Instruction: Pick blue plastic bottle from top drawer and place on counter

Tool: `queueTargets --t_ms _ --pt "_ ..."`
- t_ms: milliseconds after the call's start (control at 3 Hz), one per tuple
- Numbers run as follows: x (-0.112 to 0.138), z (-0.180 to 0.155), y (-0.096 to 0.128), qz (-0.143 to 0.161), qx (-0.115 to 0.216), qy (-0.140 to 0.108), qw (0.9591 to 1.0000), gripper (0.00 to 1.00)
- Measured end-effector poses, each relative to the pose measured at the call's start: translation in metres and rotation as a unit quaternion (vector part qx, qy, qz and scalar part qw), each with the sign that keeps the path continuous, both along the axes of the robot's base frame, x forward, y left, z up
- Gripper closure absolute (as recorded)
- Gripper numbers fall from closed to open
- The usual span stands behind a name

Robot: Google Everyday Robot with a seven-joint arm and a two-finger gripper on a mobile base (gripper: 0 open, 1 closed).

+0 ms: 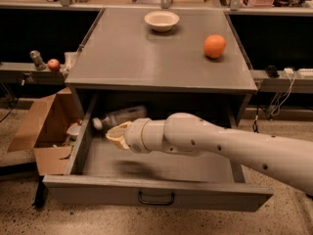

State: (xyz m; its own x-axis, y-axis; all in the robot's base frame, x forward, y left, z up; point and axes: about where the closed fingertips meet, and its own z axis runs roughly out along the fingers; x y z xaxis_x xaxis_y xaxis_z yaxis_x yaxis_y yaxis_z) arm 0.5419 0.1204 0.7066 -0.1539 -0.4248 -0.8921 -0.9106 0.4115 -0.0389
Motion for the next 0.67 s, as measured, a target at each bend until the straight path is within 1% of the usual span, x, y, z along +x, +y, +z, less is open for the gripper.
queueTargets --t_ms 667 --pt "0.012 0.013 -0.023 -0.022 0.0 -0.029 0.9993 1.0"
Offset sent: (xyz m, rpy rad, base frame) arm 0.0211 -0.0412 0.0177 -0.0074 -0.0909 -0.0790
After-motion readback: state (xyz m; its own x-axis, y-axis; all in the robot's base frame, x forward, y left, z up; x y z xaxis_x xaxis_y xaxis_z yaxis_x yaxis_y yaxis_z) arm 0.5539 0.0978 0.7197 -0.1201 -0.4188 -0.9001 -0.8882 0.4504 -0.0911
